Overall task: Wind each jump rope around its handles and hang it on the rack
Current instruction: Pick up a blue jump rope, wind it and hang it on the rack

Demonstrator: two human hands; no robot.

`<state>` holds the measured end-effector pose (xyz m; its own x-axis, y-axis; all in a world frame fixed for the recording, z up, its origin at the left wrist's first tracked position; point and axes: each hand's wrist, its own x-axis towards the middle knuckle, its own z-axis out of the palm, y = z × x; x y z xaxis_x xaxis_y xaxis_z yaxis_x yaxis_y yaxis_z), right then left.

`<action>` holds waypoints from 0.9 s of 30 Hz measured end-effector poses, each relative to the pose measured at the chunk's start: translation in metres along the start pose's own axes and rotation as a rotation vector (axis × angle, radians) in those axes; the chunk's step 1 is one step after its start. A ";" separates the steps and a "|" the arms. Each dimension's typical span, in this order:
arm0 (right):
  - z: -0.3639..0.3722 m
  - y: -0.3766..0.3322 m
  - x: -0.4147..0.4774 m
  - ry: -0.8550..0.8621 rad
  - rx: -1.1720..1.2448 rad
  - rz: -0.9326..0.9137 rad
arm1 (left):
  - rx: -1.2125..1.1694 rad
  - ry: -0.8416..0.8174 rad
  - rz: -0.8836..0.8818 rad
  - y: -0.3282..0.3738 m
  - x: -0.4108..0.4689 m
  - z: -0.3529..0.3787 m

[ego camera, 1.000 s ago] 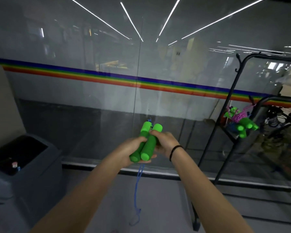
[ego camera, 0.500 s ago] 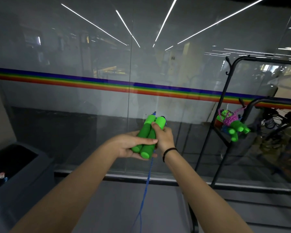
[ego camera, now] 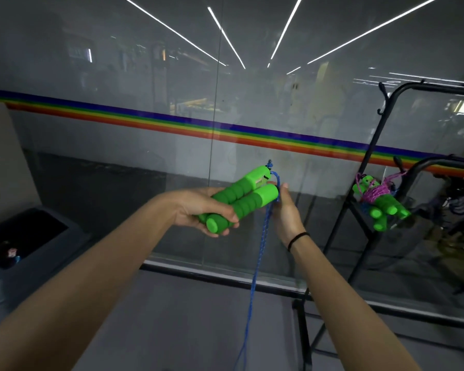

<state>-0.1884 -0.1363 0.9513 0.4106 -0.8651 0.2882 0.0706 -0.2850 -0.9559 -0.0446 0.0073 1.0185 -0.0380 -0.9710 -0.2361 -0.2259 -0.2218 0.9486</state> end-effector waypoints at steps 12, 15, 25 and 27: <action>0.051 0.006 -0.056 -0.395 -0.821 -0.033 | 0.063 0.171 0.095 -0.003 0.002 -0.022; 0.052 -0.041 -0.052 -0.627 -1.076 -0.129 | 0.598 0.222 0.206 -0.016 0.003 -0.019; 0.011 -0.113 -0.020 -0.762 -0.999 -0.186 | 1.217 0.053 0.183 -0.034 -0.009 -0.024; 0.016 -0.106 -0.022 -0.834 -0.948 -0.149 | 1.233 0.033 0.239 -0.032 -0.008 -0.021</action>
<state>-0.1904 -0.0805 1.0458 0.9245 -0.3759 -0.0629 -0.3680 -0.8376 -0.4037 -0.0161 0.0202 0.9941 -0.1831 -0.9811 -0.0632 -0.9756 0.1734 0.1351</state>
